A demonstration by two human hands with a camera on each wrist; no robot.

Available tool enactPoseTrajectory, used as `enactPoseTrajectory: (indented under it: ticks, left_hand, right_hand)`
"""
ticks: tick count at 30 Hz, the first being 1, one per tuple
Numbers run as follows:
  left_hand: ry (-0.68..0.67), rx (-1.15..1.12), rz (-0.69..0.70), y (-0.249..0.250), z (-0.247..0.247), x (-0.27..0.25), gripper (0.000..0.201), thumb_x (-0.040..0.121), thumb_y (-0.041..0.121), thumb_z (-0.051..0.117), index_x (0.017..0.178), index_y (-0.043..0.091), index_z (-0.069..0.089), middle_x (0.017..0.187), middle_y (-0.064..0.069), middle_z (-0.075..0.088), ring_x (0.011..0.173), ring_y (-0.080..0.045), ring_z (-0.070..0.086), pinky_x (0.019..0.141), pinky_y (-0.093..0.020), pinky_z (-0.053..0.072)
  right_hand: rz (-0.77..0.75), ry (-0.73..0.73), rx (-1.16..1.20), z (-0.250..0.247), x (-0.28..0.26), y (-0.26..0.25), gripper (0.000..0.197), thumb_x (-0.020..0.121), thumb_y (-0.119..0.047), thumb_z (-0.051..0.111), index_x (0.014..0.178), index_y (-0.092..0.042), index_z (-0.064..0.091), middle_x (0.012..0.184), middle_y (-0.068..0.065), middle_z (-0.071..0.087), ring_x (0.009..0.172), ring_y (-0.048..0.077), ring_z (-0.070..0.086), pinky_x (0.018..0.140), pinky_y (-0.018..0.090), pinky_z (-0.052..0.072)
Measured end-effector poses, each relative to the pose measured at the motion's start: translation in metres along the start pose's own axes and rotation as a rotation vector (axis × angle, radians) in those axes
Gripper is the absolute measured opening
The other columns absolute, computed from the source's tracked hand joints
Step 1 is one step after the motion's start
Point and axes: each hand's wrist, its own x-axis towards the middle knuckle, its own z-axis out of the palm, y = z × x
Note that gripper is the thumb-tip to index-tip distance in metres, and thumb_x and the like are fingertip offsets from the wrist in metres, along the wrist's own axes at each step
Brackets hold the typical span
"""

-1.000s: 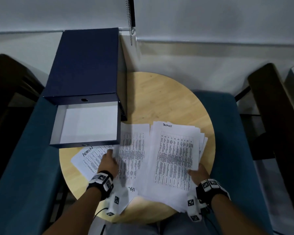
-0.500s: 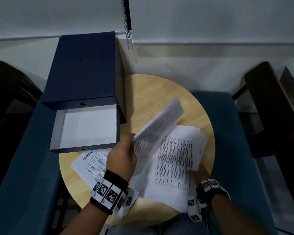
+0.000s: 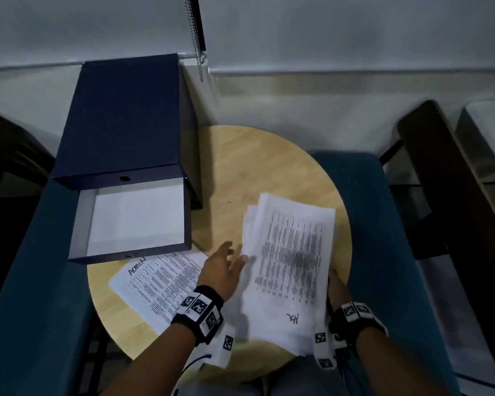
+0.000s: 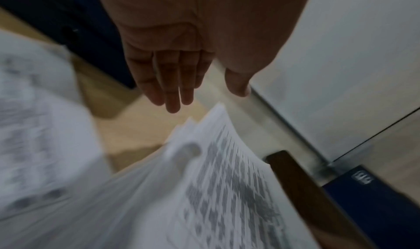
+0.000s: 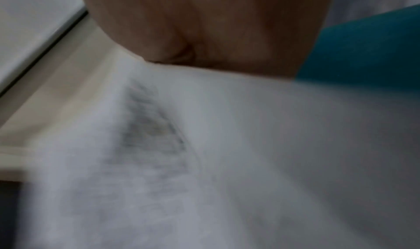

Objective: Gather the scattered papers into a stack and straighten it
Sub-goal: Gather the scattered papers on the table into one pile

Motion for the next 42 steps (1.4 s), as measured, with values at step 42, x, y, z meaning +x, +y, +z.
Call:
enactPoseTrajectory:
  ticks: [42]
  left_hand:
    - [0.181, 0.139, 0.138, 0.000, -0.009, -0.038, 0.042, 0.085, 0.006, 0.045, 0.124, 0.022, 0.043, 0.097, -0.005, 0.067, 0.083, -0.035, 0.065, 0.061, -0.030, 0.037]
  right_hand:
    - [-0.231, -0.019, -0.541, 0.006, 0.016, 0.019, 0.033, 0.084, -0.021, 0.065, 0.117, -0.019, 0.063, 0.103, 0.001, 0.071, 0.092, 0.023, 0.069, 0.084, 0.045, 0.058]
